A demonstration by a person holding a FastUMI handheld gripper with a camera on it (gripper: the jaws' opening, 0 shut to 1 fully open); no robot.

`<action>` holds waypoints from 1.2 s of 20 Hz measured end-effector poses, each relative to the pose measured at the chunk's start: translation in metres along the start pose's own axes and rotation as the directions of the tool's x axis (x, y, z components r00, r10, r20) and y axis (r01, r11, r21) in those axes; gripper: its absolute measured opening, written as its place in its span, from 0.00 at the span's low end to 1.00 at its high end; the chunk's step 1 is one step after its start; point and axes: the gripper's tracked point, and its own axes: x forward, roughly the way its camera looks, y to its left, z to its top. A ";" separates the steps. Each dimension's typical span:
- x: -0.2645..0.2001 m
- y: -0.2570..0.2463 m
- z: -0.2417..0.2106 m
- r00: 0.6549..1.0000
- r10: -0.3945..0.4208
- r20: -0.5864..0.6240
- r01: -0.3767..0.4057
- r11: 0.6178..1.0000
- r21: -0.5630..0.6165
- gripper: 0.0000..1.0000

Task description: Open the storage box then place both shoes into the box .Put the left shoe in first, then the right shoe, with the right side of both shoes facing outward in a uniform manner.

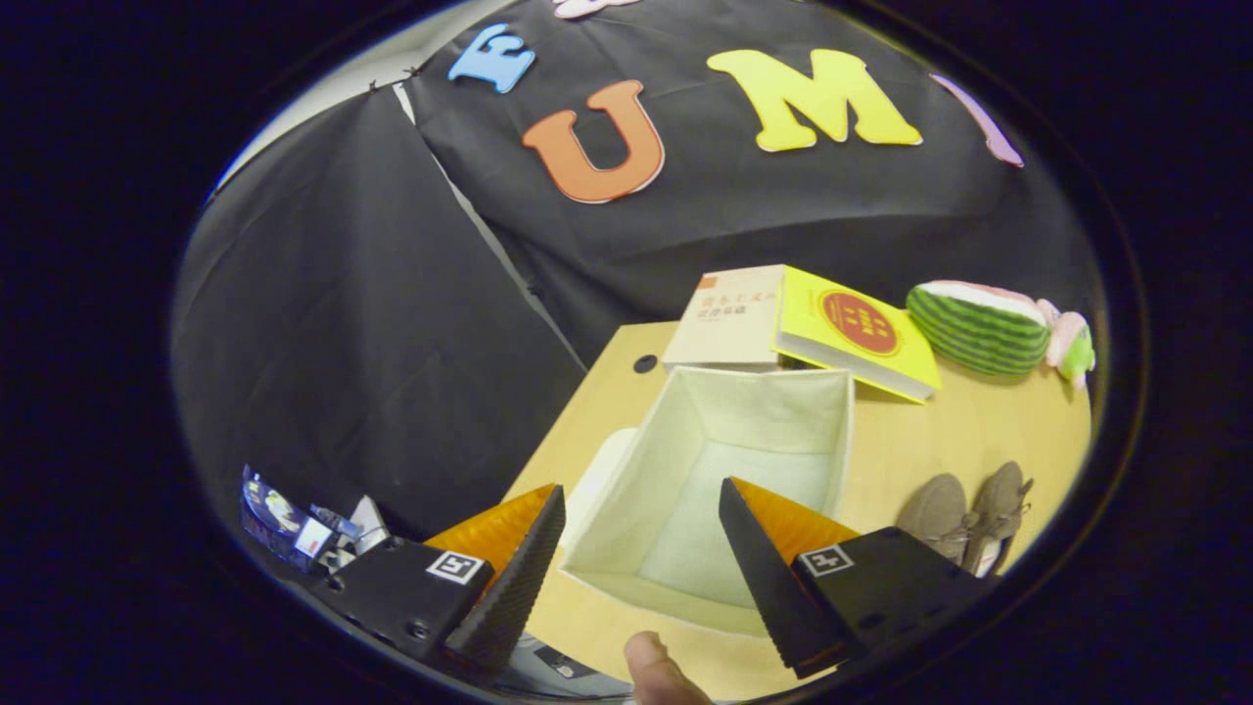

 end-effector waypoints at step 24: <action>-0.048 -0.277 -0.136 0.817 -0.419 -0.395 0.429 0.901 -0.068 0.89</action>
